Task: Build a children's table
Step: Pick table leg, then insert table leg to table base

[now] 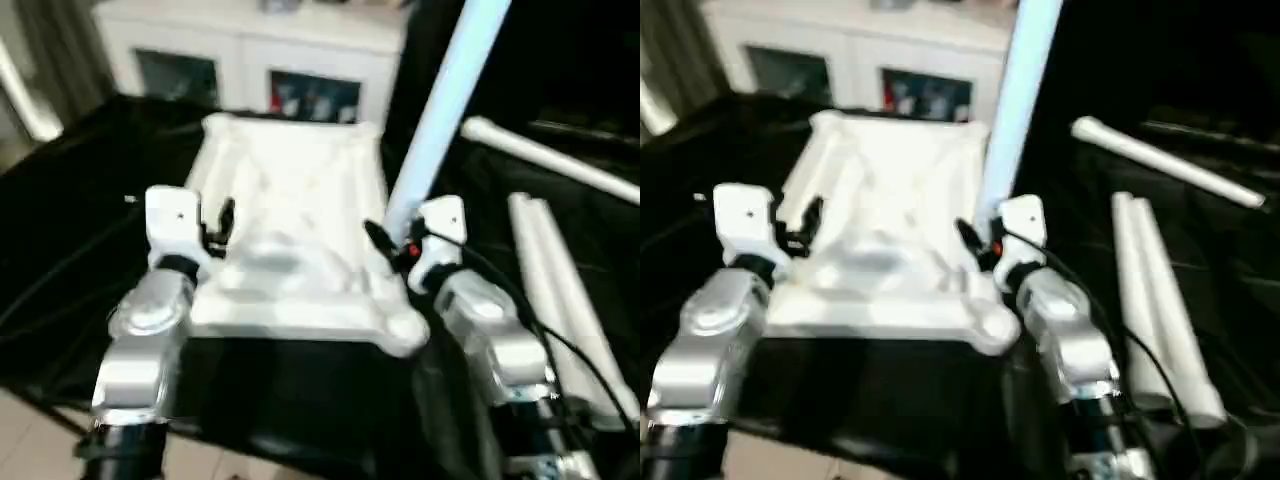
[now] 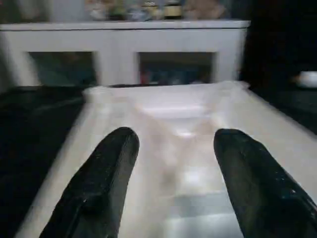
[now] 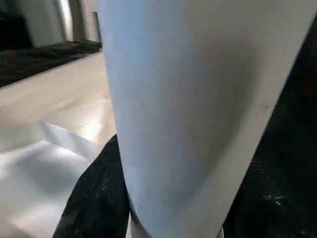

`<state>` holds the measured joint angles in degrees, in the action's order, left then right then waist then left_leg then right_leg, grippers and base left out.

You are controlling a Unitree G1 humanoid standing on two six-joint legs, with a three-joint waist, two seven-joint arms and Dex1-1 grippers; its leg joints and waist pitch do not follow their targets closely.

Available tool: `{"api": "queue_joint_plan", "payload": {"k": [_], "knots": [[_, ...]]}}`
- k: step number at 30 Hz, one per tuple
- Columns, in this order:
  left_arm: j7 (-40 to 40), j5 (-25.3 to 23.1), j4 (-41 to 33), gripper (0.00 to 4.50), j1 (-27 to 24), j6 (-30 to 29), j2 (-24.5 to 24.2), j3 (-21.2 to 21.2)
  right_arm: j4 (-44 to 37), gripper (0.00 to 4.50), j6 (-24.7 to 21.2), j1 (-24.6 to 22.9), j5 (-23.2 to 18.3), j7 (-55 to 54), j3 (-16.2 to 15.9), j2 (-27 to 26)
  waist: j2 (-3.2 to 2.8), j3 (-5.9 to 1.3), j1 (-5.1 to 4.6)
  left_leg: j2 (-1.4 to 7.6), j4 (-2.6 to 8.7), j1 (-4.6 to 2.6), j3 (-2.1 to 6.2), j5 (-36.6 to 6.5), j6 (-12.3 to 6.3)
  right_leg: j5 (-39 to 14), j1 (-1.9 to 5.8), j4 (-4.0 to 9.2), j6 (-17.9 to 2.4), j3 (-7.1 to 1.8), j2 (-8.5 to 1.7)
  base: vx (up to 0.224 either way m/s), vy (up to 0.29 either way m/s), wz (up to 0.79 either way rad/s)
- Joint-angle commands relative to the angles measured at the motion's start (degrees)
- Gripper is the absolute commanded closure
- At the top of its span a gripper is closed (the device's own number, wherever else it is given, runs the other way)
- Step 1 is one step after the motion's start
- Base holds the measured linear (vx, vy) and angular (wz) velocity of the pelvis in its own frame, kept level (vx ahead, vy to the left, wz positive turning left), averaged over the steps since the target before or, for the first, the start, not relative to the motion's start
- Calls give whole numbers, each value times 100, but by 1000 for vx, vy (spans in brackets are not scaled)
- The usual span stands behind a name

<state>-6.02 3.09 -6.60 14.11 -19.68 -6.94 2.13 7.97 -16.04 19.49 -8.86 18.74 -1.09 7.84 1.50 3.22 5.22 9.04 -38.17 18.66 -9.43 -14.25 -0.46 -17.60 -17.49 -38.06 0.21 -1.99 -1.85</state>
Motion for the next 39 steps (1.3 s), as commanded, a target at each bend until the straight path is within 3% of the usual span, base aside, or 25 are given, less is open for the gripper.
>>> {"api": "queue_joint_plan", "payload": {"k": [1,2,3,4,5,6,7,8,9,10,11,12,13,14,15,18,21,23,24,30,33,34,36,38,39], "knots": [[0,-9,-119,156,6,-40,-111,95,-62,257,-15,39,-47,-5,10,-85,97,-226,253,16,36,254,90,-647,566,-1602,552,965,-1497,-939,-580,39,-58,-56],[-8,-9,-125,156,1,-42,-114,89,-85,257,5,28,-19,17,-28,-71,78,-250,266,43,449,433,177,-225,442,-781,630,844,-1224,-475,-351,53,-5,-46],[-17,-9,-133,156,-6,-43,-118,81,-104,257,-5,15,3,26,-61,-61,-167,-330,107,174,756,144,298,-90,213,-173,340,641,-916,-119,-88,91,12,-22],[-24,-12,-140,156,-12,-43,-118,79,-115,257,-14,5,17,28,-84,-53,-257,-430,29,304,822,-182,422,-167,51,44,186,463,-850,41,-43,91,12,-22],[-61,-28,-155,156,-26,-34,-143,56,-126,257,-21,-9,34,35,-116,-44,-278,-480,-266,648,830,-723,856,99,-777,188,-393,71,-759,313,-152,124,-4,-4],[-84,-38,-164,156,-34,-27,-160,41,-129,257,-23,-15,38,38,-127,-43,-248,-508,-331,766,788,-783,961,409,-1329,222,-495,-3,-650,357,-261,94,-13,1],[-112,-56,-179,156,-51,-22,-179,17,-134,257,-21,-23,39,42,-136,-41,-134,-473,-305,813,626,-624,905,1264,-2083,604,-600,30,-511,259,-508,94,-13,1],[-127,-67,-187,156,-61,-21,-190,3,-137,257,-20,-28,39,43,-140,-39,101,-499,-174,286,276,-76,433,1882,-1828,2022,-210,310,-689,-6,-738,0,0,0],[-164,-73,-198,156,-86,-12,-202,-27,-149,257,-23,-39,32,36,-136,-41,134,-545,-10,-55,215,395,288,2025,-1315,3717,153,188,-760,-173,-709,0,0,0],[-276,-49,-217,156,-120,7,-233,-95,-164,257,-23,-46,21,23,-120,-45,109,-574,43,1,242,400,302,2058,-1018,4452,141,127,-753,-148,-699,0,0,0],[-531,12,-242,156,-182,-40,-322,-257,-191,257,-32,-52,-31,42,-71,-53,96,-606,46,42,299,385,308,2139,-534,5427,138,-2,-685,-27,-535,0,0,0],[-731,58,-242,156,-217,-115,-404,-385,-212,257,-62,-51,-67,63,-32,-58,38,-587,42,74,359,349,310,1917,-158,5363,87,9,-648,72,-438,0,0,0],[-899,111,-244,156,-239,-132,-466,-474,-218,257,-89,-45,-86,88,-14,-49,27,-571,34,103,381,320,316,1729,-12,5043,60,39,-658,99,-422,0,0,0],[-934,122,-244,156,-244,-135,-479,-492,-219,257,-94,-44,-90,93,-11,-47,12,-548,21,137,420,300,325,1516,101,4615,38,81,-687,117,-426,0,0,0],[-1263,158,-158,156,-241,-14,-618,-643,-188,257,-111,-7,-123,203,-15,24,-52,-473,-10,268,534,222,353,718,371,3014,-44,216,-924,136,-471,-51,-5,-1],[-1816,212,114,156,-130,259,-838,-796,-114,257,-78,74,-229,395,11,144,-59,-342,-17,341,705,105,298,-819,555,497,-146,438,-1133,113,-528,-81,1,1],[-2809,445,504,156,169,319,-1159,-971,41,257,-107,225,-339,539,149,297,-24,-264,-11,335,792,34,232,-1771,693,-1463,-240,640,-910,51,-603,-106,6,3],[-3599,487,714,156,361,356,-1502,-1287,184,257,-77,328,-302,688,176,430,-19,-255,-7,315,832,62,227,-1733,688,-1753,-261,691,-744,47,-613,-93,7,-1],[-3963,509,857,156,485,314,-1622,-1432,249,257,-65,369,-302,803,171,508,11,-274,-28,330,842,83,223,-1671,707,-1713,-252,660,-726,50,-615,-66,12,-7],[-5266,421,1862,156,1216,347,-1771,-2004,218,257,-252,394,-445,1420,53,859,-53,-331,-17,317,841,111,170,-1303,597,-914,-243,631,-959,58,-600,-11,2,-1],[-5569,267,2422,156,1575,608,-1724,-2162,77,257,-313,351,-497,1520,32,961,-135,-364,-28,321,817,116,172,-1172,591,-513,-225,602,-1066,64,-600,0,0,0],[-5652,275,2546,156,1661,657,-1726,-2188,40,257,-333,339,-516,1536,56,988,-101,-378,-37,319,798,139,158,-982,544,-167,-200,576,-1148,62,-598,0,0,0],[-5965,280,2819,156,1859,670,-1740,-2307,1,257,-354,312,-536,1533,109,1020,-144,-441,-27,308,726,178,140,-368,401,708,-164,484,-1321,73,-598,0,0,0],[-6147,219,3008,156,1979,724,-1763,-2405,-25,257,-350,276,-517,1530,134,1040,-118,-460,-23,292,696,190,118,-88,293,1175,-164,456,-1404,80,-571,0,0,0],[-6253,182,3125,156,2039,775,-1774,-2453,-50,257,-363,254,-517,1536,145,1053,-170,-459,-29,283,675,216,114,-10,201,1482,-157,433,-1492,88,-562,0,0,0]]}}
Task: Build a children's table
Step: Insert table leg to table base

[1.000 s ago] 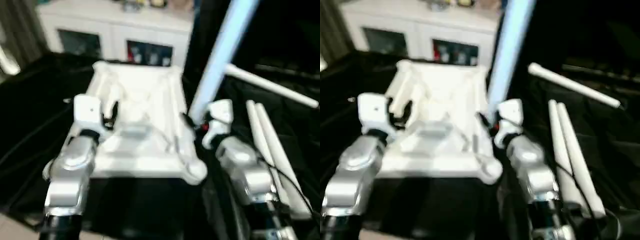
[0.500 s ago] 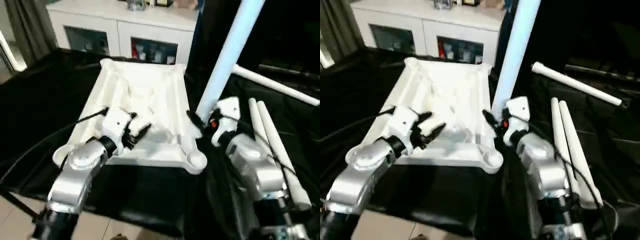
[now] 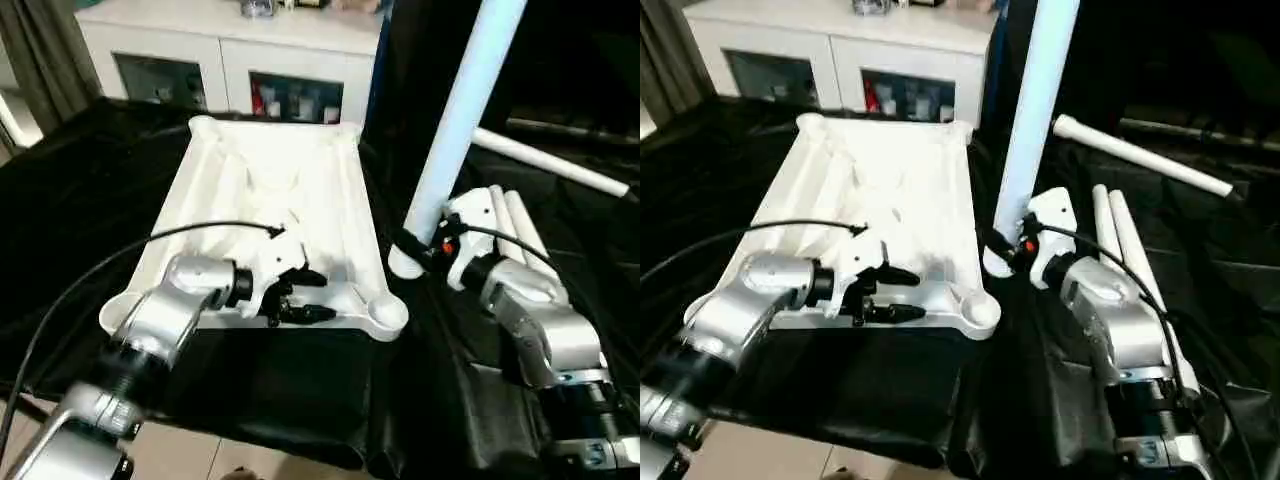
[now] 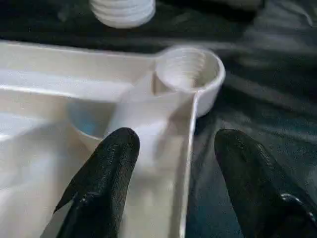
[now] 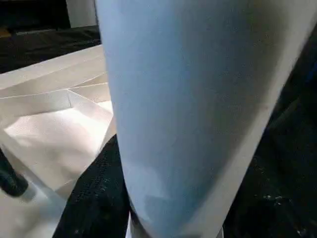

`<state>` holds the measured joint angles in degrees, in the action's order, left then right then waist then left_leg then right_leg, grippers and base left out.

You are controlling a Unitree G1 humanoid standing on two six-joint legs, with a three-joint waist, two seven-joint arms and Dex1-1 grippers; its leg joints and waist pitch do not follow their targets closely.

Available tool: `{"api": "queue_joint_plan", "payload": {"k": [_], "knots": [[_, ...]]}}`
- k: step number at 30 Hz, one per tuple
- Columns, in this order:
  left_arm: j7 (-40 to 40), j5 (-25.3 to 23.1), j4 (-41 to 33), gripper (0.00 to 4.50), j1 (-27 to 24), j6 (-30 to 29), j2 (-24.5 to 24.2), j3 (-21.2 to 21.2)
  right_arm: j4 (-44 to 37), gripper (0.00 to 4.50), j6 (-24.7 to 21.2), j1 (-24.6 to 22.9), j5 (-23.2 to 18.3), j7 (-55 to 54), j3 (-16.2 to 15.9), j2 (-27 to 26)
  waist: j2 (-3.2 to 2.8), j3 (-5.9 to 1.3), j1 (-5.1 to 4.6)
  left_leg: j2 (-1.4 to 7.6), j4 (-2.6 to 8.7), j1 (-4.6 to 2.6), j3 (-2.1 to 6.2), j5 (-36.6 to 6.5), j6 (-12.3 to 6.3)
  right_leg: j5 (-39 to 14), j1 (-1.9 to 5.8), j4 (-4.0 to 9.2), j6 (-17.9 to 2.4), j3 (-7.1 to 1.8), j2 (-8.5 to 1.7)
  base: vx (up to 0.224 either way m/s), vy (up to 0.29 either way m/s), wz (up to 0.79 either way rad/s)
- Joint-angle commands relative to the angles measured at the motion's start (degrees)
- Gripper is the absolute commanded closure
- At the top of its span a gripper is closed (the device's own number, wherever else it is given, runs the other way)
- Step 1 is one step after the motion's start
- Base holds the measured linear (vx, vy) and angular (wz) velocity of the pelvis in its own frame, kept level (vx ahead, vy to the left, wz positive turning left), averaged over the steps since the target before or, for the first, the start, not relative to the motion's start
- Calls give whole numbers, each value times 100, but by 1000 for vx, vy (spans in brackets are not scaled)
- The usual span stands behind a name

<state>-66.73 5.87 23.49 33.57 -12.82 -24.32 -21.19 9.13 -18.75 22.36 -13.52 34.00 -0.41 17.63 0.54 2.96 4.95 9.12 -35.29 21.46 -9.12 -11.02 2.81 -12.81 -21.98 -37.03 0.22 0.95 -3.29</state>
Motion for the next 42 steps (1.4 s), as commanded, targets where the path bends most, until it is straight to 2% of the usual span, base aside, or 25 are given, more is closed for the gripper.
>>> {"api": "queue_joint_plan", "payload": {"k": [1,2,3,4,5,7,10,12,15,19,22,23,25,28,30,31,33,35,38,42], "knots": [[-210,-105,148,156,110,104,-39,-134,-173,257,-95,-40,-51,12,80,77,-57,-430,1,281,394,-65,85,-366,-145,976,301,341,-1511,-198,-422,0,0,0],[-327,-134,245,156,159,135,-55,-182,-203,257,-112,-64,-58,12,93,88,-55,-409,1,285,400,-64,79,-454,-174,786,299,365,-1535,-201,-432,0,0,0],[-467,-152,328,156,201,172,-72,-220,-237,257,-126,-89,-61,1,107,100,-96,-394,4,302,415,-85,81,-634,-133,452,281,396,-1536,-200,-441,0,0,0],[-574,-150,344,156,212,163,-96,-245,-272,257,-139,-116,-71,-19,123,101,-120,-392,-1,312,417,-88,83,-713,-95,331,280,393,-1544,-203,-444,0,0,0],[-628,-145,338,156,210,151,-111,-256,-293,257,-145,-132,-75,-34,130,100,-109,-382,-1,319,429,-95,82,-792,-63,199,278,414,-1535,-206,-447,0,0,0],[-716,-147,317,156,209,175,-148,-279,-317,257,-133,-164,-43,-107,146,103,-135,-366,-8,337,451,-112,80,-989,33,-87,255,425,-1535,-209,-444,0,0,0],[-454,-265,548,156,279,372,-54,-227,-323,257,-130,-184,-39,-170,151,59,-135,-347,-12,335,460,-112,62,-1156,98,-415,248,461,-1494,-219,-450,0,0,0],[-400,-283,690,184,321,387,-8,-178,-334,257,-132,-197,-29,-200,127,20,-126,-353,-9,339,461,-116,53,-1133,113,-432,246,464,-1447,-221,-446,0,0,0],[-418,-311,704,194,333,366,-17,-146,-335,257,-130,-214,-12,-245,87,-42,-125,-366,1,344,459,-107,53,-1021,96,-231,243,442,-1464,-220,-450,0,0,0],[-491,-311,697,229,333,321,-45,-157,-346,257,-131,-234,-1,-277,44,-72,-119,-363,2,344,457,-102,46,-960,68,-117,243,435,-1489,-219,-449,0,0,0],[-520,-324,714,249,332,312,-62,-176,-336,257,-126,-230,5,-285,34,-79,-124,-347,1,348,470,-107,47,-1074,86,-343,233,460,-1461,-223,-457,0,0,0],[-510,-333,744,273,336,322,-68,-173,-318,257,-122,-216,13,-287,31,-80,-119,-341,-3,354,481,-112,50,-1135,107,-451,226,468,-1442,-223,-457,0,0,0],[-492,-372,825,276,361,368,-75,-175,-305,257,-122,-201,26,-283,24,-76,-108,-335,-6,347,484,-113,47,-1183,122,-560,222,481,-1406,-228,-453,0,0,0],[-510,-488,910,285,370,418,-146,-244,-298,257,-126,-185,41,-282,15,-75,-116,-336,-4,354,491,-113,52,-1174,130,-577,213,482,-1377,-232,-461,0,0,0],[-520,-527,917,317,360,431,-174,-271,-297,257,-127,-181,39,-289,12,-72,-124,-340,-6,362,495,-114,58,-1174,140,-535,212,475,-1374,-231,-463,0,0,0],[-503,-550,919,318,352,449,-184,-280,-296,257,-128,-181,36,-290,14,-71,-104,-338,-12,360,498,-111,54,-1165,133,-500,214,475,-1375,-230,-459,0,0,0],[-460,-568,948,322,343,480,-182,-264,-290,257,-127,-181,34,-291,17,-68,-112,-336,-5,360,496,-113,49,-1144,125,-487,209,478,-1389,-234,-467,0,0,0],[-433,-551,970,356,347,475,-165,-223,-297,257,-139,-185,24,-277,16,-67,-107,-335,-1,359,496,-111,45,-1121,113,-480,208,479,-1392,-235,-468,0,0,0],[-415,-550,1010,366,364,495,-132,-152,-286,257,-136,-180,25,-253,-5,-61,-92,-327,4,362,504,-109,43,-1150,110,-562,206,489,-1381,-236,-470,0,0,0],[-412,-555,1011,404,340,508,-126,-128,-254,257,-126,-158,27,-235,-22,-63,-91,-327,4,366,512,-109,45,-1135,106,-602,203,495,-1359,-238,-475,0,0,0]]}}
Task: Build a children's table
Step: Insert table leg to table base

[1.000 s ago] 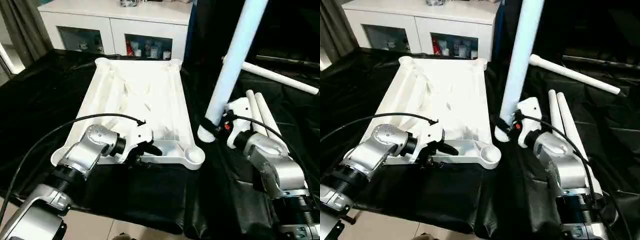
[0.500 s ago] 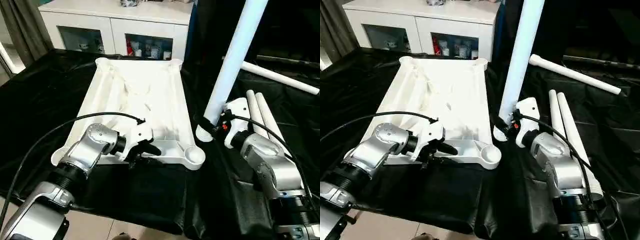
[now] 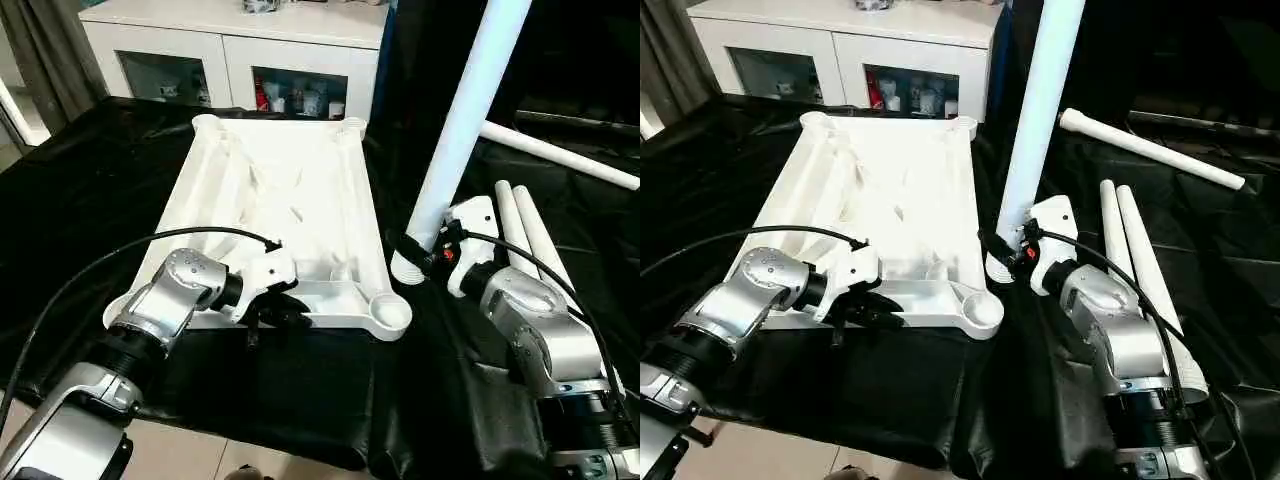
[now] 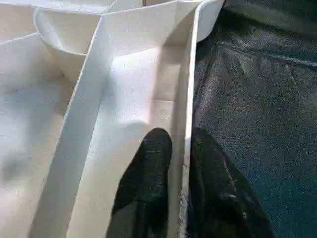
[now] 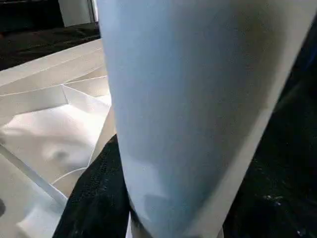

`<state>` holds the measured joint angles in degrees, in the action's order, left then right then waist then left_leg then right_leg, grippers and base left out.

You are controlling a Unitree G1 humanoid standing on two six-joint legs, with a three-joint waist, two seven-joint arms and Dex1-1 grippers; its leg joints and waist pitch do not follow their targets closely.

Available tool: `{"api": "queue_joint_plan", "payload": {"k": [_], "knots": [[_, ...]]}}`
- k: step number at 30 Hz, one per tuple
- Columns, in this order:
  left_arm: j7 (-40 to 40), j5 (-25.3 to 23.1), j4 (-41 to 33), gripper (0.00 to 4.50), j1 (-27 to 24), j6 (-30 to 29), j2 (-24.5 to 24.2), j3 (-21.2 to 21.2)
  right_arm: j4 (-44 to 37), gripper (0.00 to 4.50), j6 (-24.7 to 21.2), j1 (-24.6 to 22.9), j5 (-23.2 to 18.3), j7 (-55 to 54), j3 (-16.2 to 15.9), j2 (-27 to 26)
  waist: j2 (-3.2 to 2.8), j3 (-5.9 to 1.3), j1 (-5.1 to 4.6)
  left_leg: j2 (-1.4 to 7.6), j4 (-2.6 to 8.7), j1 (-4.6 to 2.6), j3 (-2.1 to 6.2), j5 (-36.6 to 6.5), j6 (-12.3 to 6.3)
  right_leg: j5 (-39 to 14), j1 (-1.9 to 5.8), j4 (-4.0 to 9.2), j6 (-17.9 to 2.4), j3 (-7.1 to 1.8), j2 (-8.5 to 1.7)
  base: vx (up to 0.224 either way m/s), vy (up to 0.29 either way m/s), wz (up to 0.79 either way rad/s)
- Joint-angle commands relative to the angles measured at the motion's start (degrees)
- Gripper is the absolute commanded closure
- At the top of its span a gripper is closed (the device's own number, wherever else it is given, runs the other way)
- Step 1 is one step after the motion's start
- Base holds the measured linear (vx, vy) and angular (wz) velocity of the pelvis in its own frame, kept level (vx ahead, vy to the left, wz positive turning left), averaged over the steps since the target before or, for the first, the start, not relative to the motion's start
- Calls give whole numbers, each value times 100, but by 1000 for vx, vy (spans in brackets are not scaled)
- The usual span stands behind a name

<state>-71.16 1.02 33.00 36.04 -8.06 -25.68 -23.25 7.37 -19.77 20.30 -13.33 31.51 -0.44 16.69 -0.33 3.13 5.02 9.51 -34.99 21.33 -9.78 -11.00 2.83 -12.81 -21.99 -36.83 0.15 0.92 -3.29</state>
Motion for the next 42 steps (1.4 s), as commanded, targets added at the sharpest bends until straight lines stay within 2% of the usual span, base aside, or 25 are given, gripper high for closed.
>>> {"api": "queue_joint_plan", "payload": {"k": [1,5,8,10,11,12,13,15,16,17,18,19,24,27,31,32,33,34,36,37,39,42], "knots": [[31,-72,60,412,89,34,9,78,-76,257,-23,50,7,15,-20,31,-2,-343,-3,325,482,-94,109,-1129,98,-597,205,476,-1352,-235,-475,0,0,0],[52,-73,-32,444,-53,31,-67,95,-40,257,-120,89,-38,-56,10,-43,26,-338,1,329,494,-91,107,-1134,85,-697,201,487,-1327,-234,-483,0,0,0],[189,-149,-164,449,-274,62,-185,101,-41,258,-367,114,-253,-13,73,-145,35,-343,-25,324,495,-56,113,-955,27,-472,228,462,-1328,-229,-484,0,0,0],[409,-256,-353,450,-512,23,-292,121,-31,259,-526,170,-412,57,116,-196,78,-351,-37,326,490,-64,101,-888,-37,-399,239,467,-1341,-226,-489,0,0,0],[509,-303,-433,450,-593,-16,-327,130,-23,259,-565,199,-464,90,129,-209,55,-349,-42,332,491,-55,104,-819,-74,-355,242,455,-1345,-226,-492,0,0,0],[772,-324,-554,450,-696,-279,-330,230,-2,259,-669,292,-602,131,194,-247,73,-344,-55,328,493,-66,90,-828,-78,-403,227,465,-1348,-222,-479,0,0,0],[791,-325,-563,450,-703,-299,-330,238,0,259,-677,299,-613,134,199,-250,64,-344,-60,333,495,-64,100,-835,-78,-427,233,454,-1371,-221,-489,0,0,0],[944,-169,-872,450,-830,-576,-289,432,107,259,-853,511,-772,214,273,-271,142,-316,-91,327,511,-59,87,-912,-68,-798,217,495,-1316,-215,-475,0,0,0],[955,-134,-949,450,-857,-639,-283,464,135,259,-886,555,-791,236,278,-269,139,-317,-103,335,515,-58,98,-921,-39,-839,231,468,-1332,-211,-490,0,0,0],[947,-103,-1035,450,-889,-673,-285,480,168,259,-913,600,-794,264,271,-264,108,-304,-125,328,526,-45,103,-930,-19,-972,216,489,-1283,-208,-480,0,0,0],[964,-104,-1184,450,-942,-786,-295,472,237,259,-954,687,-766,358,206,-243,144,-302,-136,328,518,-64,90,-979,-6,-1044,200,507,-1259,-215,-479,0,0,0],[994,-129,-1306,450,-995,-841,-302,464,271,259,-1006,748,-741,418,133,-218,136,-309,-139,329,515,-70,92,-986,5,-1043,201,497,-1268,-215,-481,0,0,0],[1056,-82,-1614,450,-1103,-1066,-277,471,358,259,-1126,913,-744,609,-34,-163,146,-344,-116,317,479,-63,64,-534,-162,-280,218,446,-1383,-212,-460,0,0,0],[1056,-82,-1614,450,-1103,-1066,-277,471,358,259,-1126,913,-744,609,-34,-163,152,-348,-89,312,471,-60,57,-402,-231,-35,221,425,-1413,-207,-453,0,0,0],[1056,-82,-1614,450,-1103,-1066,-277,471,358,259,-1126,913,-744,609,-34,-163,151,-337,-86,318,481,-69,57,-536,-184,-264,218,448,-1394,-208,-466,0,0,0],[1019,-7,-1643,450,-1096,-991,-213,467,572,259,-1010,962,-642,694,-149,-182,154,-338,-89,317,481,-72,56,-562,-163,-314,219,451,-1382,-209,-464,0,0,0],[1007,11,-1637,450,-1086,-937,-187,461,675,259,-933,976,-586,715,-193,-197,188,-346,-101,318,474,-66,52,-562,-166,-322,219,449,-1397,-206,-467,0,0,0],[995,32,-1634,450,-1064,-820,-125,456,963,259,-712,1013,-441,745,-295,-242,163,-342,-94,318,477,-73,53,-547,-157,-344,213,453,-1410,-205,-471,0,0,0],[1027,34,-1659,450,-1053,-702,-83,485,1170,259,-590,1048,-351,784,-353,-277,163,-343,-94,318,468,-65,44,-577,-152,-343,212,456,-1433,-214,-480,0,0,0],[1043,33,-1668,450,-1052,-687,-80,498,1181,259,-594,1052,-348,792,-356,-279,178,-351,-90,324,467,-67,48,-535,-163,-286,219,444,-1424,-212,-474,0,0,0],[1100,-2,-1686,450,-1029,-686,-90,520,1154,259,-632,1033,-354,814,-380,-279,166,-351,-84,320,465,-67,48,-406,-231,-66,221,419,-1422,-207,-457,0,0,0],[1051,36,-1686,450,-1000,-768,-98,532,1104,259,-669,984,-361,850,-421,-264,153,-344,-75,320,469,-68,49,-477,-228,-157,221,433,-1412,-208,-465,0,0,0]]}}
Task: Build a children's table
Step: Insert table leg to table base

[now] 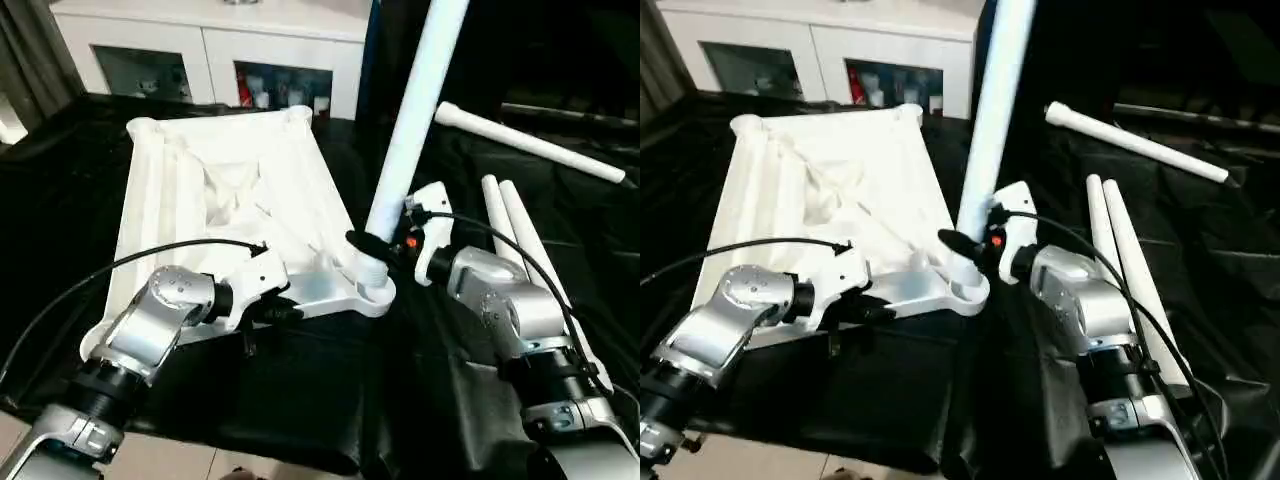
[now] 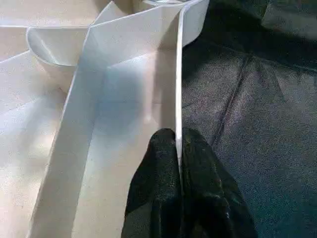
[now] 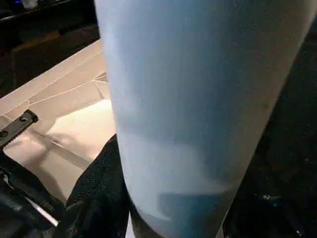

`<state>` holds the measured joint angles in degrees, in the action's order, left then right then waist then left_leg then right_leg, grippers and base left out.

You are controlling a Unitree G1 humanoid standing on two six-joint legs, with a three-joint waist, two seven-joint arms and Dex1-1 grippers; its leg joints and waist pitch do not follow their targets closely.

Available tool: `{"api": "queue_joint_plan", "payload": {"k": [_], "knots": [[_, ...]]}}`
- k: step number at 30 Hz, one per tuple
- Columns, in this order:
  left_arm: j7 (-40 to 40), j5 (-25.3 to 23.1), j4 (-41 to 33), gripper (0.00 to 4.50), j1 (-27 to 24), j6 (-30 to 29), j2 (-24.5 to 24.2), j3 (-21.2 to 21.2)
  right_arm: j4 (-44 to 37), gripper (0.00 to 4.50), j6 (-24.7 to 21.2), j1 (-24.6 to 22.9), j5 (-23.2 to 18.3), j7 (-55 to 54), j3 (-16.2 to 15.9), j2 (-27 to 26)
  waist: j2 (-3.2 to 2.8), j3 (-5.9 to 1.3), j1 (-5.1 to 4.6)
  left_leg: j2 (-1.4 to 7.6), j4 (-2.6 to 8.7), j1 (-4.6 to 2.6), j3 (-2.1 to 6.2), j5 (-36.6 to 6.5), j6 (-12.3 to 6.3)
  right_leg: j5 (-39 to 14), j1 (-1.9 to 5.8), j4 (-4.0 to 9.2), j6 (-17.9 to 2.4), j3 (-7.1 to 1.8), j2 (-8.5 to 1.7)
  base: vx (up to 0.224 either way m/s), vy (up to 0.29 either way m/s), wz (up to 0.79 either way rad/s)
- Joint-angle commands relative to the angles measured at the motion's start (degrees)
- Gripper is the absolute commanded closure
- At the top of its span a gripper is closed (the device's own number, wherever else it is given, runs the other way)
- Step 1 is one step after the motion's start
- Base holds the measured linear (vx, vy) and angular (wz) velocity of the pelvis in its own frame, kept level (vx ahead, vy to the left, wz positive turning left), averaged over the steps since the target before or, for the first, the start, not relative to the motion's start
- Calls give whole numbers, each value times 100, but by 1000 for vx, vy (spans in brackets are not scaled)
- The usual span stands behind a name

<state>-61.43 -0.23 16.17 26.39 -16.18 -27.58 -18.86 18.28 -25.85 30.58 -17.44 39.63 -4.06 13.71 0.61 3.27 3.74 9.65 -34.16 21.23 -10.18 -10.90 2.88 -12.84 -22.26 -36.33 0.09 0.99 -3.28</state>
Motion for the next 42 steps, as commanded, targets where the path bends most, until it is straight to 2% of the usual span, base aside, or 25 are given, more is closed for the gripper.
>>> {"api": "queue_joint_plan", "payload": {"k": [1,5,10,15,21,29,33,39,40,42], "knots": [[65,169,-1,450,-32,40,92,93,12,259,-60,-49,53,42,-64,36,62,-361,53,307,386,-57,90,-497,-224,-169,251,385,-1403,-214,-466,0,0,0],[55,145,37,450,-16,50,95,87,85,259,25,-50,94,113,-93,53,58,-368,51,307,383,-59,90,-482,-208,-115,250,377,-1415,-215,-462,0,0,0],[91,86,187,450,79,86,116,97,-163,259,-158,-59,-19,270,-65,160,52,-361,61,306,384,-63,89,-507,-228,-138,250,384,-1426,-215,-460,0,0,0],[42,108,224,450,132,93,115,106,-185,259,-172,-62,34,399,-100,322,60,-361,74,307,385,-68,88,-585,-175,-287,249,400,-1389,-218,-464,0,0,0],[-11,110,290,450,168,104,91,125,-244,259,-335,-47,-20,512,-52,439,88,-362,84,302,378,-55,87,-483,-240,-217,254,390,-1393,-213,-461,0,0,0],[-49,93,368,450,235,132,67,136,-382,259,-547,-70,-58,794,-267,554,111,-356,91,302,375,-52,85,-519,-249,-363,251,402,-1371,-214,-471,0,0,0],[-82,94,385,450,258,146,58,139,-365,259,-562,-47,-46,802,-255,561,104,-354,92,307,380,-60,88,-563,-208,-471,243,408,-1355,-214,-471,0,0,0],[-331,178,374,450,282,213,20,104,-212,259,-533,48,-6,842,-249,567,95,-368,104,304,369,-61,84,-471,-245,-231,244,384,-1402,-213,-463,0,0,0],[-358,182,378,450,288,210,16,96,-136,259,-489,64,16,840,-262,545,71,-372,114,306,365,-63,86,-436,-251,-158,243,372,-1419,-214,-465,0,0,0],[-426,202,379,450,312,201,13,82,69,259,-365,101,83,824,-301,478,78,-368,116,305,367,-62,81,-470,-242,-155,243,376,-1450,-211,-465,0,0,0]]}}
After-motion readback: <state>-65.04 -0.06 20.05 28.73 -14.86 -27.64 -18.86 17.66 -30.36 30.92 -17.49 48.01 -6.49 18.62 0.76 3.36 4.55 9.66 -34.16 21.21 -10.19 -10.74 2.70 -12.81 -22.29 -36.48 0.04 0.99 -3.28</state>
